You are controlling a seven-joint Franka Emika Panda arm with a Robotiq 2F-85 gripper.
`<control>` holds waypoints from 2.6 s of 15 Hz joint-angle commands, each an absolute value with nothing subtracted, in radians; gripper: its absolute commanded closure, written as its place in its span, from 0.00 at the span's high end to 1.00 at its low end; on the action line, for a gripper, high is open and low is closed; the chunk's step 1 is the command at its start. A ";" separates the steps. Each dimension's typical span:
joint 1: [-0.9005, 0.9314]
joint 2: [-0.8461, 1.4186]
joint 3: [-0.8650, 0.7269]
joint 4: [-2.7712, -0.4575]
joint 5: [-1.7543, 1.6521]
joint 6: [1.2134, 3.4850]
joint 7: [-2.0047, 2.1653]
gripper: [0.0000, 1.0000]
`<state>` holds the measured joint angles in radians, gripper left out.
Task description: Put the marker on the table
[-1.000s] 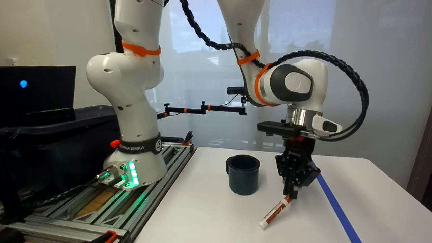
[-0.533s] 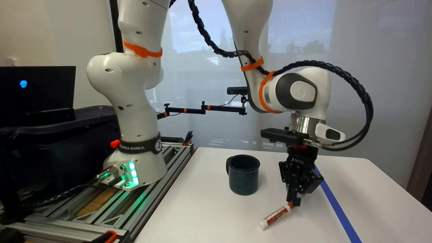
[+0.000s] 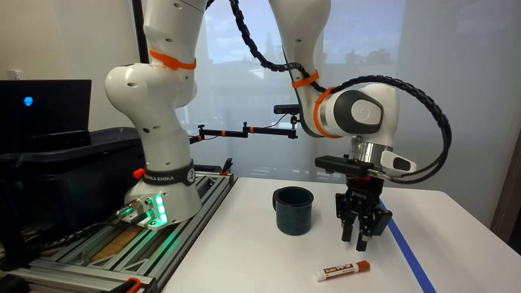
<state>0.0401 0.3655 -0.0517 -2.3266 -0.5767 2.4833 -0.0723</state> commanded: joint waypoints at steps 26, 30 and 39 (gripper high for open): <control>0.048 0.361 -0.060 -2.326 -0.578 2.483 -0.062 0.78; 0.055 0.342 -0.070 -2.335 -0.592 2.490 -0.025 1.00; 0.065 0.266 -0.049 -2.351 -0.562 2.462 -0.001 1.00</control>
<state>0.0494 0.3246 -0.0523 -2.3272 -0.5747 2.4869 -0.0232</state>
